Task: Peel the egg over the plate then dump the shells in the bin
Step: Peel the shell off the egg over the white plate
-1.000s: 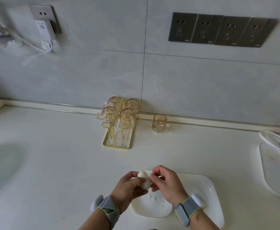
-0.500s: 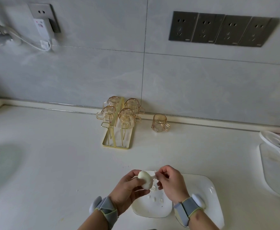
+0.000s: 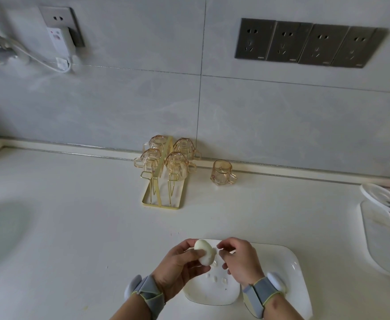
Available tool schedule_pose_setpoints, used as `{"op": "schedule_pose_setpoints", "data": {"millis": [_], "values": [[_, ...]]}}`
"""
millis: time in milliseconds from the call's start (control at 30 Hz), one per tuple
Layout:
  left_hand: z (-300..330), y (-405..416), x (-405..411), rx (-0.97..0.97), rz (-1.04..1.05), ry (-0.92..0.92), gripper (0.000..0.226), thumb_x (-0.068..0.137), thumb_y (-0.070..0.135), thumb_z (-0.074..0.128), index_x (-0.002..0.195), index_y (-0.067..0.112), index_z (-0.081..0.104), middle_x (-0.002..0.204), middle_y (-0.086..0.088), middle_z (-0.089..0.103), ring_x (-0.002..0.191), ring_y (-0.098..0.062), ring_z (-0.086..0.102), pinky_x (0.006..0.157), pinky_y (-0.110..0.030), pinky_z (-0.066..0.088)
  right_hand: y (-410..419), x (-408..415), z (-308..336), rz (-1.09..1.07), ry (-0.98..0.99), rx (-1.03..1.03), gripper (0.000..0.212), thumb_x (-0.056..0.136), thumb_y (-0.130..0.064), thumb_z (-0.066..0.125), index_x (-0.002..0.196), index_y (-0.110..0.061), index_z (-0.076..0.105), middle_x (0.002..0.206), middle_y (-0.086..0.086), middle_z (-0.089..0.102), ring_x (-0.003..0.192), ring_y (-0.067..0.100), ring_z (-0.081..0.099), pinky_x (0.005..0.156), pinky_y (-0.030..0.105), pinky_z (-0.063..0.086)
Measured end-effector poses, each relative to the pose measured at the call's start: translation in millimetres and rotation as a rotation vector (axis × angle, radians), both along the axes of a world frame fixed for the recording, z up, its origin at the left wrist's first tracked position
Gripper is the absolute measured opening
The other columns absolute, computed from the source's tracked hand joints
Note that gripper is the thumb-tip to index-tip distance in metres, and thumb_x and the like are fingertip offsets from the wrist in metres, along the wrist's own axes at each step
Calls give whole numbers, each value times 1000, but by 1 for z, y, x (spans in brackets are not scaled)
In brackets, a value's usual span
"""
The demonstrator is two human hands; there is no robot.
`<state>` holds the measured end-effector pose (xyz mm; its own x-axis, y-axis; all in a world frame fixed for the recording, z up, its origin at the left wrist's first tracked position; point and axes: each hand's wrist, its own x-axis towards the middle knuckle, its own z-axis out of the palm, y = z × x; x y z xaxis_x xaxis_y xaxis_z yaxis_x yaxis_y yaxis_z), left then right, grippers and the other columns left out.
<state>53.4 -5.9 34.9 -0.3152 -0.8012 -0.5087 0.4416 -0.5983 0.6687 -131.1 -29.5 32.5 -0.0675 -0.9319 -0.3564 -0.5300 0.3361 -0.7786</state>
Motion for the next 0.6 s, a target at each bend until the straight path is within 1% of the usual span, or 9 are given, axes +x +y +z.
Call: {"op": "schedule_pose_setpoints", "data": {"millis": [67, 133, 167, 233, 300, 367, 433, 500, 600], "values": [[-1, 0, 1, 8, 9, -6, 26, 77, 7, 75, 101, 3, 67, 113, -27, 70, 92, -32, 70, 77, -37, 58, -1, 0, 2, -10, 7, -27, 12, 86, -8, 65, 82, -16, 72, 78, -1, 72, 43, 13, 62, 42, 18, 45], [-3, -1, 1, 14, 17, -17, 26, 76, 9, 77, 100, 3, 69, 113, -27, 70, 92, -31, 71, 77, -37, 58, -1, 1, 4, 2, 20, -26, 8, 84, -13, 70, 77, -17, 70, 69, -2, 71, 40, 10, 59, 43, 19, 48], [-4, -1, 1, 15, 19, -22, 27, 75, 9, 77, 100, 3, 69, 111, -27, 71, 91, -31, 71, 76, -37, 58, -1, 2, 6, 7, 28, -18, 10, 82, -17, 73, 73, -17, 69, 64, -2, 70, 40, 10, 59, 45, 21, 49], [-5, -1, 1, 14, 16, -32, 26, 76, 9, 78, 100, 2, 69, 109, -26, 72, 89, -30, 71, 76, -36, 58, -1, 2, 7, 23, 69, -9, 22, 81, -29, 75, 68, -13, 66, 57, -1, 68, 44, 14, 62, 50, 26, 49], [-6, -2, 1, 14, 9, -41, 23, 80, 7, 75, 102, 2, 70, 109, -25, 72, 89, -30, 72, 77, -36, 58, 0, 2, 8, 44, 82, -12, 34, 86, -37, 67, 68, -8, 66, 62, 4, 71, 49, 20, 66, 55, 30, 50], [-7, -2, 1, 14, 3, -58, 20, 82, 6, 73, 101, 3, 71, 109, -24, 73, 90, -29, 72, 79, -36, 58, 1, 3, 11, 41, -31, -1, 37, 93, -38, 58, 74, -7, 68, 68, 6, 71, 48, 19, 64, 51, 30, 50], [-8, -3, 0, 10, 3, -73, 19, 84, 5, 70, 103, 3, 71, 107, -22, 74, 89, -28, 72, 79, -36, 58, 2, 6, 13, 62, -148, 20, 36, 96, -38, 54, 82, -10, 70, 67, 5, 67, 48, 17, 60, 46, 28, 47], [-8, -3, -1, 1, 1, -82, 24, 84, 5, 69, 108, 2, 70, 105, -23, 73, 91, -29, 71, 80, -36, 57, 4, 10, 14, 123, -199, 41, 35, 98, -38, 51, 85, -11, 70, 65, 4, 63, 48, 18, 57, 45, 26, 45], [-10, -3, -2, -6, 16, -78, 31, 82, 2, 69, 113, -1, 64, 103, -24, 72, 93, -33, 70, 80, -38, 57, 8, 14, 15, 167, -218, 55, 35, 100, -36, 48, 83, -13, 70, 62, 5, 60, 47, 16, 53, 45, 25, 44]]}}
